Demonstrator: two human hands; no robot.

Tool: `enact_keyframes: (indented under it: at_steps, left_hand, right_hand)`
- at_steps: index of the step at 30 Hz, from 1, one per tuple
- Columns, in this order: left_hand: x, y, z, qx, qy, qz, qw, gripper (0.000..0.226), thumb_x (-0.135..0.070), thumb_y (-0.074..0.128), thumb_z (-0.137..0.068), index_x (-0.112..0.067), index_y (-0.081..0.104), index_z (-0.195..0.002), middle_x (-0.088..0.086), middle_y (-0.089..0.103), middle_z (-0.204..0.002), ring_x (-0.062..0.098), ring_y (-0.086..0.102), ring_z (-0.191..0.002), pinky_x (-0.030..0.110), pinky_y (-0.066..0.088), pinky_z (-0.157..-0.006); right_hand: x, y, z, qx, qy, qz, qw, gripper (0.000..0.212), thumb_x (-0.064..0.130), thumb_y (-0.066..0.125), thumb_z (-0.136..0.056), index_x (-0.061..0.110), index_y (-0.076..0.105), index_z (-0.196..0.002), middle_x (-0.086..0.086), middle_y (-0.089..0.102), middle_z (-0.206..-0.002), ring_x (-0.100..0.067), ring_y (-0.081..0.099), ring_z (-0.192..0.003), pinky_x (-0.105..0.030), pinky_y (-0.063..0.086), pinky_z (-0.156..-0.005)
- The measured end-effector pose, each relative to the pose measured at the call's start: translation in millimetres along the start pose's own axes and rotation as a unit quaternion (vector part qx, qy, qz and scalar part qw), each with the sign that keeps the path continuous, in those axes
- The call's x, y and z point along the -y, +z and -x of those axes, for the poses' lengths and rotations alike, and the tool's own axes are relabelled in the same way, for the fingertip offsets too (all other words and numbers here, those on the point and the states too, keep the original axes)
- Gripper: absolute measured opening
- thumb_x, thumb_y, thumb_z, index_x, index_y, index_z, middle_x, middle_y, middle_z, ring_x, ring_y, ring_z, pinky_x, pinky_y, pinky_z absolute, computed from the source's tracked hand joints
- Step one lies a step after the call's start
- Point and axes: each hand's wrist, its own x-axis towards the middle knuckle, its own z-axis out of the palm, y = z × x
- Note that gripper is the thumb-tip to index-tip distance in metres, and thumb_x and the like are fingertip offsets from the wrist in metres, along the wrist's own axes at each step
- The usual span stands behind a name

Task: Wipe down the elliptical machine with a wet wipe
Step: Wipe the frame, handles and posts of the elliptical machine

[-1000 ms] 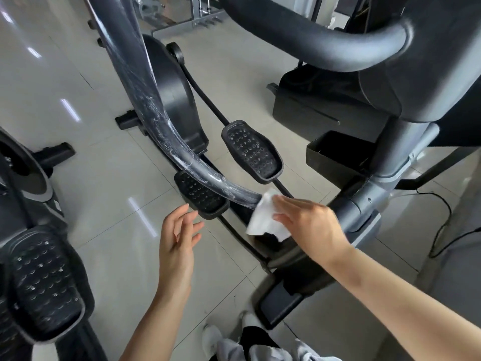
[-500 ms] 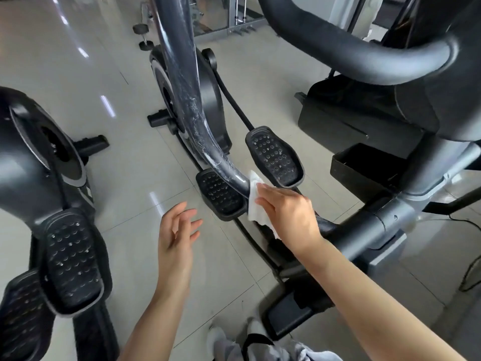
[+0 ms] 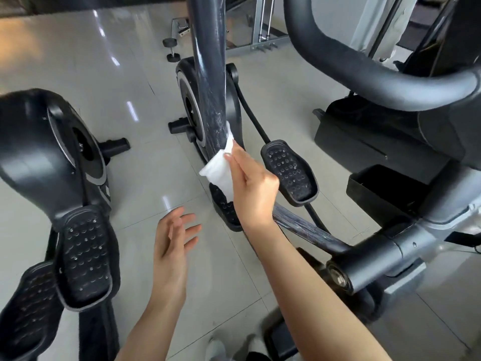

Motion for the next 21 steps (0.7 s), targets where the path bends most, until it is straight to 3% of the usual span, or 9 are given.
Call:
enact_keyframes:
  at_steps: [1,4,6,9,13,16,18,21]
  left_hand:
    - [0,-3,-2,-0.007,0.0,0.0,1.0,0.024,-0.025,0.039,-0.104,-0.019,0.055,-0.121,-0.005,0.066,-0.107,0.01,0.068,-0.091,0.023,0.049,-0.082]
    - [5,-8,-1,-0.021,-0.011,0.0,1.0,0.021,-0.024,0.04,-0.104,-0.022,0.056,-0.117,-0.005,0.066,-0.106,0.012,0.068,-0.092,0.024,0.049,-0.081]
    - [9,-9,1,-0.024,-0.022,0.007,0.999,0.02,-0.025,0.04,-0.104,-0.022,0.057,-0.115,-0.004,0.066,-0.106,0.014,0.068,-0.095,0.025,0.05,-0.082]
    - [12,-10,2,-0.02,-0.031,0.015,0.999,0.021,-0.026,0.041,-0.104,-0.021,0.057,-0.117,-0.002,0.066,-0.11,0.016,0.068,-0.098,0.027,0.05,-0.086]
    - [8,-13,-1,-0.017,-0.02,0.023,0.999,0.02,-0.026,0.04,-0.104,-0.025,0.058,-0.113,-0.002,0.065,-0.108,0.016,0.068,-0.097,0.029,0.05,-0.089]
    - [1,-16,-6,-0.024,-0.005,0.03,0.999,0.023,-0.027,0.04,-0.104,-0.021,0.058,-0.117,0.0,0.066,-0.109,0.018,0.068,-0.097,0.029,0.051,-0.089]
    - [-3,-15,-9,-0.026,0.006,0.034,0.999,0.025,-0.028,0.04,-0.104,-0.02,0.057,-0.119,0.0,0.066,-0.11,0.016,0.068,-0.096,0.027,0.051,-0.087]
    - [-6,-10,-10,-0.019,0.011,0.032,0.999,0.024,-0.028,0.04,-0.103,-0.02,0.058,-0.117,-0.003,0.066,-0.107,0.01,0.068,-0.092,0.027,0.051,-0.087]
  right_hand:
    - [-5,-1,4,0.005,-0.004,-0.005,1.0,0.023,0.019,0.061,-0.091,0.002,0.075,-0.098,0.004,0.059,-0.063,0.004,0.034,-0.071,0.003,0.03,-0.062]
    - [-28,-24,17,0.078,-0.003,0.029,0.997,0.015,0.014,0.072,-0.083,0.006,0.076,-0.095,0.02,0.038,-0.06,-0.003,0.034,-0.059,-0.008,0.031,-0.051]
    - [-43,-46,24,0.154,-0.012,0.104,0.983,0.021,0.01,0.081,-0.071,0.009,0.075,-0.091,0.011,0.037,-0.051,-0.012,0.034,-0.045,-0.02,0.035,-0.041]
    - [-51,-60,26,0.209,-0.013,0.19,0.959,0.023,0.009,0.087,-0.06,0.009,0.069,-0.074,-0.003,0.047,-0.044,-0.023,0.039,-0.038,-0.024,0.038,-0.036]
    - [-22,-31,9,0.142,-0.024,0.137,0.98,0.012,0.018,0.077,-0.068,0.009,0.07,-0.071,0.0,0.051,-0.047,-0.016,0.041,-0.04,-0.026,0.037,-0.037]
    - [9,-10,-20,0.067,0.007,0.027,0.997,0.014,0.02,0.076,-0.074,0.008,0.074,-0.08,0.013,0.05,-0.052,-0.006,0.04,-0.049,-0.013,0.033,-0.048]
    - [22,-5,-34,0.05,0.034,-0.014,0.998,0.013,0.021,0.077,-0.075,0.009,0.071,-0.078,0.018,0.036,-0.052,-0.002,0.038,-0.051,-0.006,0.029,-0.05]
    - [19,-4,-31,0.074,0.029,-0.006,0.997,0.016,0.023,0.076,-0.075,0.009,0.072,-0.084,0.016,0.034,-0.052,-0.006,0.038,-0.05,-0.007,0.029,-0.049]
